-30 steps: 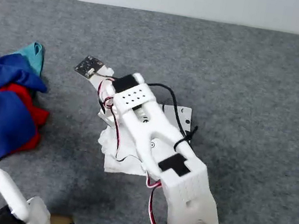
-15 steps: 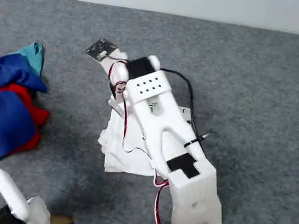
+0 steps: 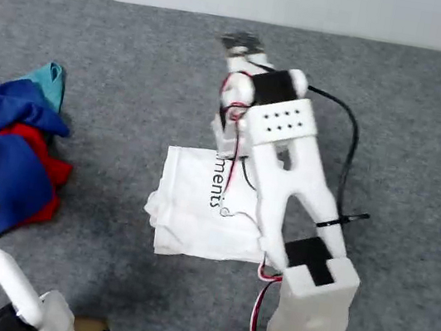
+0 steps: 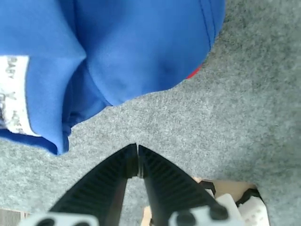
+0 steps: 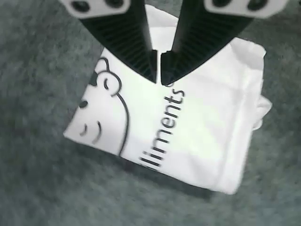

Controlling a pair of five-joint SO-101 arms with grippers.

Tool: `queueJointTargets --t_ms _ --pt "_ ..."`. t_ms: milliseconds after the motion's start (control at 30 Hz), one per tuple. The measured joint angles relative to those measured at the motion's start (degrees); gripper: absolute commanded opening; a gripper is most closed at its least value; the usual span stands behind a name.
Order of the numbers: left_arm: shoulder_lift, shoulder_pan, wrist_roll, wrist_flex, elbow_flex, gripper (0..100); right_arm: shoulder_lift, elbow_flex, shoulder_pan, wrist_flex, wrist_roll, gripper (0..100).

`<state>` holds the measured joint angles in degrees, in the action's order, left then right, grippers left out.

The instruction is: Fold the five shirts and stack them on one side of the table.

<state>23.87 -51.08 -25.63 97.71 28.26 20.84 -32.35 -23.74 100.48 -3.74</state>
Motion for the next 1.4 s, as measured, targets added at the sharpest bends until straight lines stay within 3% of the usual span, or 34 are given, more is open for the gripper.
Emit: queueJointTargets --t_ms 167,267,400,733,800,967,1067,1200,1400 --pt "0.0 0.0 0.0 0.53 0.0 1 0.97 3.16 3.43 0.0 -13.01 32.8" --pt "0.0 0.0 0.09 1.05 0.0 1 3.34 4.13 3.16 0.0 -19.43 32.9" --pt "0.0 0.0 0.09 1.05 0.0 1 8.35 4.13 2.9 0.0 -21.63 32.9" --pt "0.0 0.0 0.09 1.05 0.0 1 23.56 4.04 2.73 -2.81 -21.98 32.2" --pt "0.0 0.0 0.09 1.05 0.0 1 24.88 3.16 2.55 -2.64 -21.98 26.2" --pt "0.0 0.0 0.09 1.05 0.0 1 25.58 3.16 2.46 -2.64 -21.45 0.2" --pt "0.0 0.0 0.09 1.05 0.0 1 25.58 2.73 2.9 -2.37 -16.18 0.8" --pt "0.0 0.0 0.09 1.05 0.0 1 26.46 1.32 5.54 -0.53 -14.68 1.0" --pt "0.0 0.0 0.09 1.05 0.0 1 27.08 -0.88 13.45 0.0 -10.02 1.0"
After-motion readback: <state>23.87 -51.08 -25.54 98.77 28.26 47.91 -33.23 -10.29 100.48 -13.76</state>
